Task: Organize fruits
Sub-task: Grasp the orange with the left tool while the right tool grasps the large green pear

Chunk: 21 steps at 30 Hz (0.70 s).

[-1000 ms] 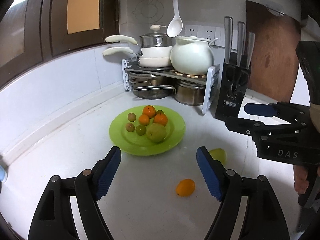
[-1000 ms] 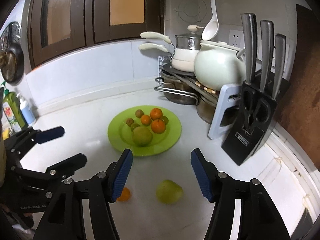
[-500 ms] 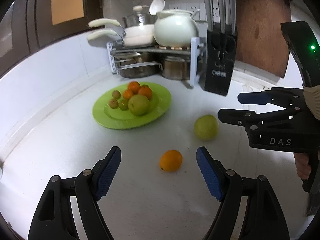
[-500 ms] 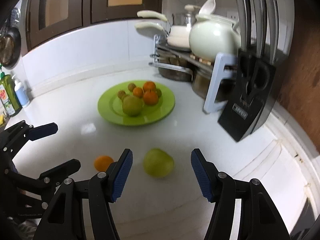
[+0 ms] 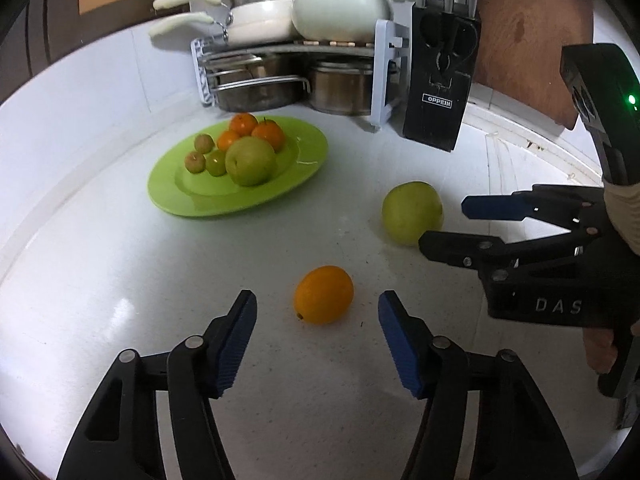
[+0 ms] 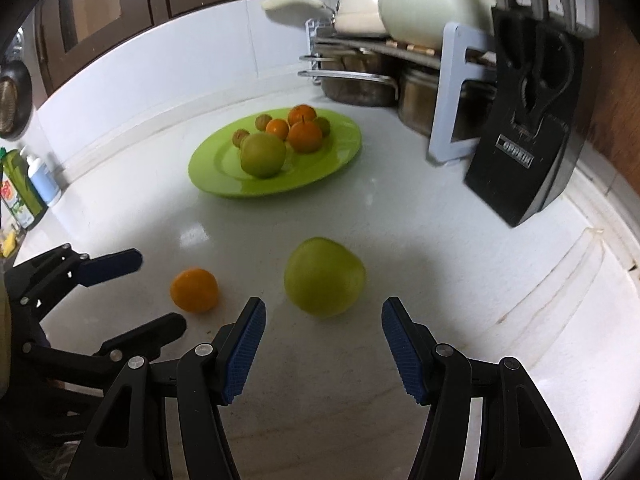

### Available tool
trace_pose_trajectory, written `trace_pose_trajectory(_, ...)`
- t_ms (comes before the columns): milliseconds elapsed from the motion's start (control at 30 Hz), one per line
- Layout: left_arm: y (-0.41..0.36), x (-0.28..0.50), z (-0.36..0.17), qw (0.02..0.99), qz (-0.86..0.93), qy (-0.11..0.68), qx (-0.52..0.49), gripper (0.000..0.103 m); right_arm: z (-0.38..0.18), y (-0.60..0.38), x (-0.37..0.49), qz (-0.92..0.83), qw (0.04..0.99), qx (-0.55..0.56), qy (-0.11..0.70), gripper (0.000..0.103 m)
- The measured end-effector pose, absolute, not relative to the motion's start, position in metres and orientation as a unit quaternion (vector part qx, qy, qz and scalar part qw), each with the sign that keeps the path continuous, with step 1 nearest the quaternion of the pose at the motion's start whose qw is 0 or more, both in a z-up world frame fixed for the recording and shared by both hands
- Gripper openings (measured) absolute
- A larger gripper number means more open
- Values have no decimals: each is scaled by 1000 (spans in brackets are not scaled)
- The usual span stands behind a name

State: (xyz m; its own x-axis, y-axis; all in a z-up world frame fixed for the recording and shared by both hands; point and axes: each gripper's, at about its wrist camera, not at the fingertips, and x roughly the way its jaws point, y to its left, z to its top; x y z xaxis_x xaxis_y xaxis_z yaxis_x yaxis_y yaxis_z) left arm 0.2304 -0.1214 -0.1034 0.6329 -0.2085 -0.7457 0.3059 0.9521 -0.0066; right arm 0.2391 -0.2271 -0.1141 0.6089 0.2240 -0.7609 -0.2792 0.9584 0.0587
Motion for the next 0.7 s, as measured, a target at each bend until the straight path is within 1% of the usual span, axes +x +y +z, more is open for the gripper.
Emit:
trace_pose_trajectory(133, -123, 233, -107, 898, -146, 411, 58, 57, -119, -226, 244, 142, 895, -27, 422, 61)
trace_pose_trajectory(200, -124, 236, -109, 895, -150, 417, 55, 53, -120, -225, 247, 143, 895, -26, 422, 61)
trace_pose_trajectory(300, -124, 239, -111, 892, -154, 422, 50, 50, -122, -224, 252, 144, 894, -23, 423, 61)
trace_pose_trajectory(400, -124, 242, -111, 890, -156, 427, 44, 44, -124, -223, 256, 145, 892, -19, 427, 57)
trace_pose_trajectory(533, -122, 247, -113, 886, -158, 435, 32, 42, -128, -223, 262, 148, 890, -11, 432, 56)
trace_pose_trajectory(600, -122, 248, -114, 885, -158, 437, 30, 38, -127, -221, 262, 147, 891, -13, 430, 56)
trace_pose_trajectory(700, -121, 250, -114, 884, -158, 439, 28, 36, -129, -221, 264, 148, 890, -14, 430, 55)
